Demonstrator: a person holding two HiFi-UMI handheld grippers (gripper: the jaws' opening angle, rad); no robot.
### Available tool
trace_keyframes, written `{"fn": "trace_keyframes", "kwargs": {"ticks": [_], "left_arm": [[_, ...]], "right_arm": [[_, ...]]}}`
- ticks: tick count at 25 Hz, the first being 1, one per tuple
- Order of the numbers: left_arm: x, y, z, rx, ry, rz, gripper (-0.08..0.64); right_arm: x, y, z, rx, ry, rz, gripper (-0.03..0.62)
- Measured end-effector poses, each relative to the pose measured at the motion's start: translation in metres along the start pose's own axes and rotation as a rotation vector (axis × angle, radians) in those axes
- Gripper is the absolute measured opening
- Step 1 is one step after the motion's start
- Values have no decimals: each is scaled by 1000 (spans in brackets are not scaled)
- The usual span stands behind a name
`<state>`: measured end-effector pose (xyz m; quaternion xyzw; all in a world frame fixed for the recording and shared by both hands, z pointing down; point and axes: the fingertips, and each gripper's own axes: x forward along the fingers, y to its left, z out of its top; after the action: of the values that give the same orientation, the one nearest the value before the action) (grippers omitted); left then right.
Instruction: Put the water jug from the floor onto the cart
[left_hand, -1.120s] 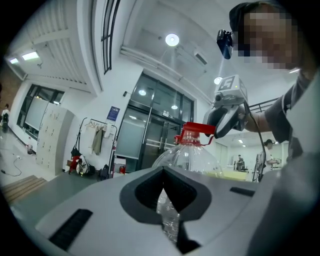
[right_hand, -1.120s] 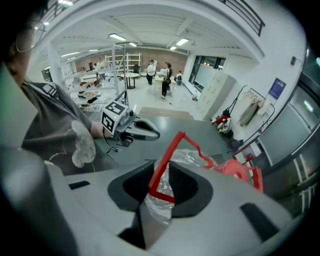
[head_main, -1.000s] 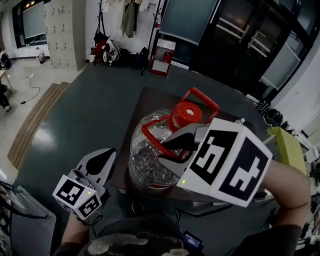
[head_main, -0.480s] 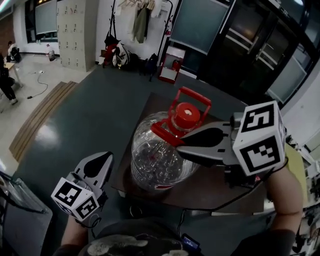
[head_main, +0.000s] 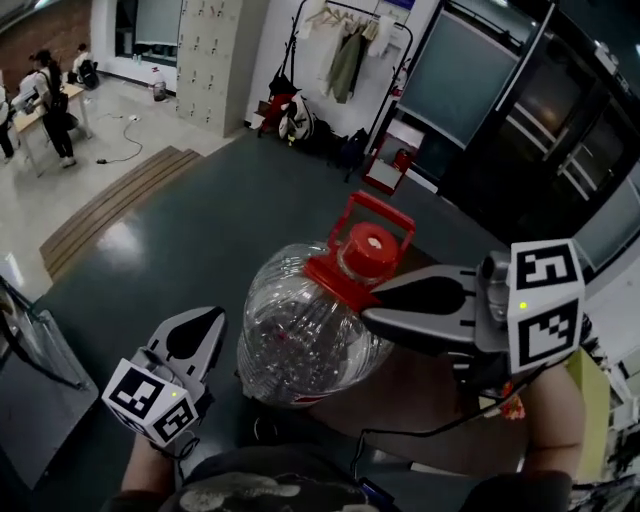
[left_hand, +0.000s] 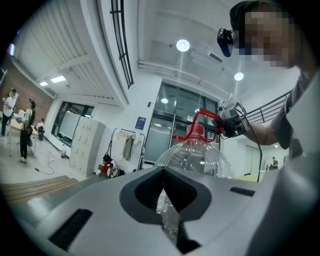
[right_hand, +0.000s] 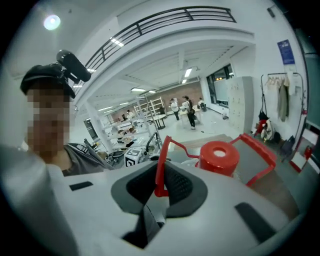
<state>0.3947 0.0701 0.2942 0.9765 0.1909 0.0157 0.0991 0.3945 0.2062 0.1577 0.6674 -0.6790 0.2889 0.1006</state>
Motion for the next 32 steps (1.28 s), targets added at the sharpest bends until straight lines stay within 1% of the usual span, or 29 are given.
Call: {"fn": "trace_keyframes", "kwargs": {"ticks": [3, 6, 10, 14, 16, 18, 20, 21, 24, 27, 30, 32], "left_arm": [[-28, 14, 0, -13, -22, 83, 8], [-71, 37, 1, -26, -49, 194, 8], [-138, 62, 4, -50, -84, 398, 8], [-194, 62, -2, -56, -113, 595, 8], [-244, 67, -10, -53, -126, 684, 8], [-320, 85, -22, -55, -135, 766, 8], [-379, 93, -33, -60, -145, 843, 8], [-394, 90, -35, -62, -149, 880, 8], [-414, 74, -38, -68, -151, 977, 8], [-461, 64, -59, -83, -147, 1057, 8], [-511, 55, -83, -135, -144, 1140, 8], [-537, 47, -96, -165, -139, 1183, 8]], "right_arm": [[24, 18, 13, -23, -18, 124, 28], [57, 43, 26, -75, -18, 236, 28], [99, 75, 44, -165, 3, 411, 28], [127, 99, 44, -216, 25, 602, 28], [159, 127, 46, -228, 26, 679, 28], [215, 174, 46, -236, 36, 738, 28], [262, 209, 38, -230, 68, 788, 28], [275, 215, 33, -219, 87, 813, 28], [297, 223, 19, -161, 128, 893, 27], [336, 257, -2, -104, 151, 979, 26], [374, 300, -23, -58, 177, 1064, 26], [393, 326, -37, -41, 203, 1105, 26]]}}
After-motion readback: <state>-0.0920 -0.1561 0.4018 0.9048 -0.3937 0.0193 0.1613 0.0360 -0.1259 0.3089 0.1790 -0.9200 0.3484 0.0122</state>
